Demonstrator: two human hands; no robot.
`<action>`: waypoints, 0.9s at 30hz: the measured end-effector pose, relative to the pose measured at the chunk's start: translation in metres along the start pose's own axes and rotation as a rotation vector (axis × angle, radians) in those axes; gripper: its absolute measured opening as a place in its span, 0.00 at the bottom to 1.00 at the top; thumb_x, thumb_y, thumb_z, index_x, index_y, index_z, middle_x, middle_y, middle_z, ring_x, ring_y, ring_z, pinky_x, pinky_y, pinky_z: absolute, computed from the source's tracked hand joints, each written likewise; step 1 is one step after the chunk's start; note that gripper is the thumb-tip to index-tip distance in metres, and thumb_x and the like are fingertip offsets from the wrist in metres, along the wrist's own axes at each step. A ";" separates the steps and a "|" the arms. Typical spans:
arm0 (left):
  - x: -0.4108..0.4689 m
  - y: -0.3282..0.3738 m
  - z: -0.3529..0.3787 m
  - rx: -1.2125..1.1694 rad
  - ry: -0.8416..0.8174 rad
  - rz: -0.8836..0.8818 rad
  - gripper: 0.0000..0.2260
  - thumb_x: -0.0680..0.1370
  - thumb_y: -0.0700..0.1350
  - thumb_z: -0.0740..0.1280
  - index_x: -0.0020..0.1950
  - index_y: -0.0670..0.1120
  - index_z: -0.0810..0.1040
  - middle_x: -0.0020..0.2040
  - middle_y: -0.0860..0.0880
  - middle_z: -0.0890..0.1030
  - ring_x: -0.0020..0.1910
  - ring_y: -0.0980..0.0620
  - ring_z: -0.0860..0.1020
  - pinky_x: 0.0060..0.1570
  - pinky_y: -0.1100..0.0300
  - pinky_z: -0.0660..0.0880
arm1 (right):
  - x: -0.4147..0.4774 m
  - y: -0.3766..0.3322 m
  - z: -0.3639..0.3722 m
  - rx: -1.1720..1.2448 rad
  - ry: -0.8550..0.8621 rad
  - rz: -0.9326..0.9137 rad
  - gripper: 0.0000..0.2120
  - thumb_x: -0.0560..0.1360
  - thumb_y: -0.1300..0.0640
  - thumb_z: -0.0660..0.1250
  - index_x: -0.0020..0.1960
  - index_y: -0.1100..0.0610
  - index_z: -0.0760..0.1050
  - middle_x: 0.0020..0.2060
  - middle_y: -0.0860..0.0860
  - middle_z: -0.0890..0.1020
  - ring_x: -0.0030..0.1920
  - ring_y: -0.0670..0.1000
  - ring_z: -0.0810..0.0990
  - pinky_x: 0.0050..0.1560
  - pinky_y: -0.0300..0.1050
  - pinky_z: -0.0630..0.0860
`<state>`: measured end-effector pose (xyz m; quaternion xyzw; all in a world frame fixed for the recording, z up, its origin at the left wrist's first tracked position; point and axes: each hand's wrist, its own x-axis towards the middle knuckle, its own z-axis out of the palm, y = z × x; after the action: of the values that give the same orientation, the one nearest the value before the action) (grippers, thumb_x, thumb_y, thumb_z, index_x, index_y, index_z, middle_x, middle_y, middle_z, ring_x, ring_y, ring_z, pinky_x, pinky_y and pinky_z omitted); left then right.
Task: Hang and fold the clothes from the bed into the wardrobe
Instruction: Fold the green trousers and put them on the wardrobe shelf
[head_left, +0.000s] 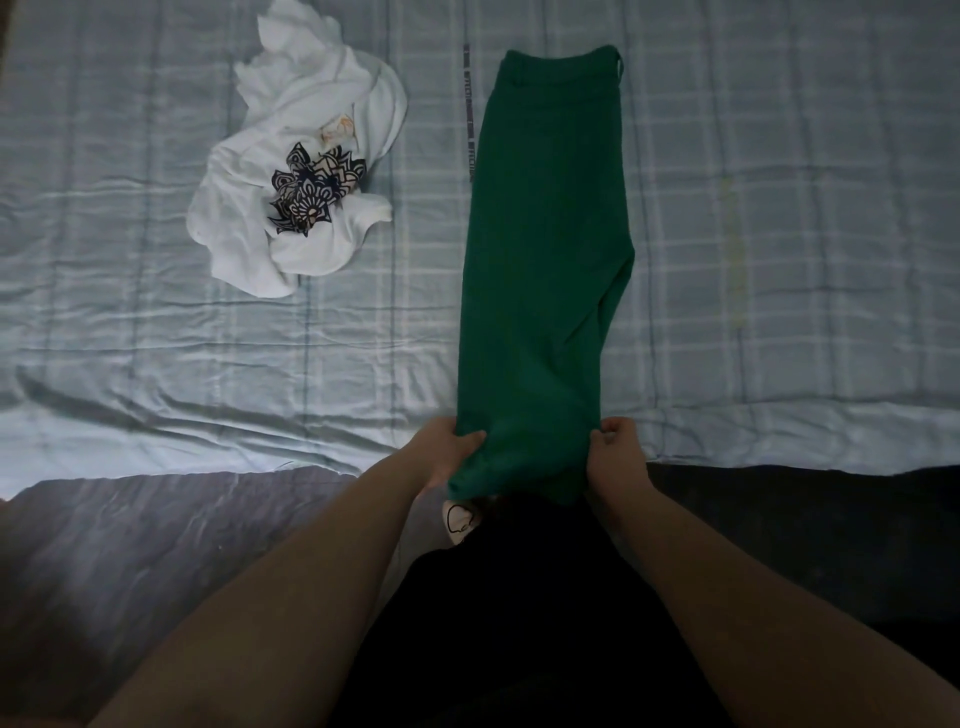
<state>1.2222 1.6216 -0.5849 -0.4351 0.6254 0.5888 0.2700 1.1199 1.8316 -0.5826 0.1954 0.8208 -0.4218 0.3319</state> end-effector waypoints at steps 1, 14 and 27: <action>0.001 -0.003 0.002 -0.025 -0.015 -0.012 0.13 0.80 0.47 0.69 0.62 0.41 0.79 0.55 0.43 0.84 0.50 0.46 0.84 0.56 0.50 0.80 | 0.002 0.002 0.002 0.078 -0.011 0.052 0.06 0.80 0.61 0.62 0.54 0.62 0.69 0.53 0.67 0.78 0.52 0.62 0.78 0.57 0.60 0.76; -0.026 -0.042 0.013 -0.276 -0.005 -0.067 0.12 0.82 0.48 0.66 0.56 0.40 0.80 0.54 0.39 0.85 0.52 0.40 0.84 0.56 0.44 0.80 | 0.003 0.026 -0.013 -0.037 -0.344 -0.005 0.18 0.81 0.56 0.66 0.67 0.63 0.75 0.62 0.60 0.80 0.61 0.60 0.80 0.66 0.60 0.74; -0.066 -0.049 0.017 -0.435 -0.105 -0.094 0.12 0.82 0.35 0.63 0.65 0.35 0.71 0.61 0.34 0.79 0.60 0.36 0.80 0.59 0.43 0.79 | -0.032 0.038 -0.027 0.058 -0.376 0.151 0.15 0.80 0.67 0.62 0.66 0.65 0.74 0.60 0.64 0.81 0.58 0.64 0.80 0.64 0.64 0.75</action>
<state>1.2929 1.6565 -0.5565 -0.4807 0.4479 0.7182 0.2292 1.1548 1.8744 -0.5696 0.1838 0.7149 -0.4483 0.5041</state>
